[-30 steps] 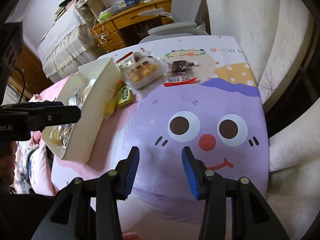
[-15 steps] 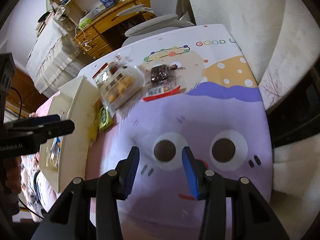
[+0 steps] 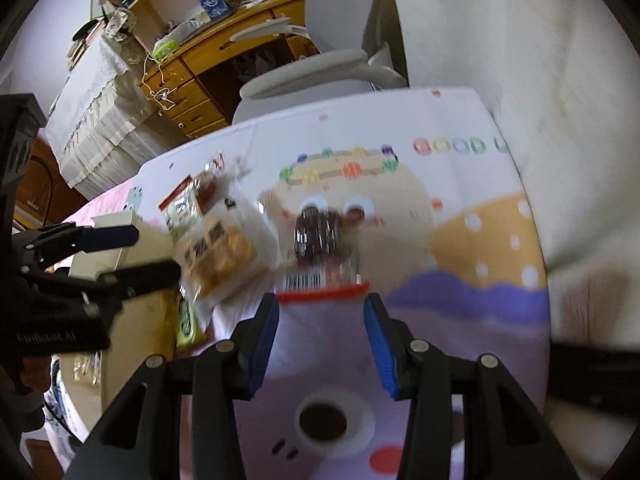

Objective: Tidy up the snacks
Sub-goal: 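Grasp yellow crab-roe bag with left tool while right grasps dark red-striped packet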

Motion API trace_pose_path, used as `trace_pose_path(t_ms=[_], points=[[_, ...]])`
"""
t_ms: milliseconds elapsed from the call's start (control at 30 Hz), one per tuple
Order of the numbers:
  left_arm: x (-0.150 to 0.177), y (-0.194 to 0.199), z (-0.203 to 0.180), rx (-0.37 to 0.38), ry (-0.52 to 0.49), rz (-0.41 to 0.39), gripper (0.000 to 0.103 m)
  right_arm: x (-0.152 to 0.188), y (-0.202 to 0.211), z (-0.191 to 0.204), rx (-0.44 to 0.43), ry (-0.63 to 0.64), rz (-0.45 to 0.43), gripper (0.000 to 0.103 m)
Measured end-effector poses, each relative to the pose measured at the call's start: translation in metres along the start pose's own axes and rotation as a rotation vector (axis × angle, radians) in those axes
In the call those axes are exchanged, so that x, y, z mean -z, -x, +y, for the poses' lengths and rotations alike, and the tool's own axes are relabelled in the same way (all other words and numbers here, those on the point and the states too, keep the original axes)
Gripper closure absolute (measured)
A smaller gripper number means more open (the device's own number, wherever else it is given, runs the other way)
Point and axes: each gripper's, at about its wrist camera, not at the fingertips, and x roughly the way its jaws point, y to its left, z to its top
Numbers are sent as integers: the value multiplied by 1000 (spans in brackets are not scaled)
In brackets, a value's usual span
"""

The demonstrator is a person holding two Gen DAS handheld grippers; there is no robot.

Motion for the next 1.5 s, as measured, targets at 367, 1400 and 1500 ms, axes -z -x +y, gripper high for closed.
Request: trace_pose_path(t_ms=[367, 1400, 1500], points=[[-19, -44, 5, 36, -28, 89, 23, -30, -44, 0, 21, 53, -9, 58], [-24, -77, 8, 56, -85, 106, 15, -54, -94, 2, -92, 169, 90, 47], [-22, -83, 6, 43, -89, 123, 18, -57, -97, 7, -71, 216, 102, 47]])
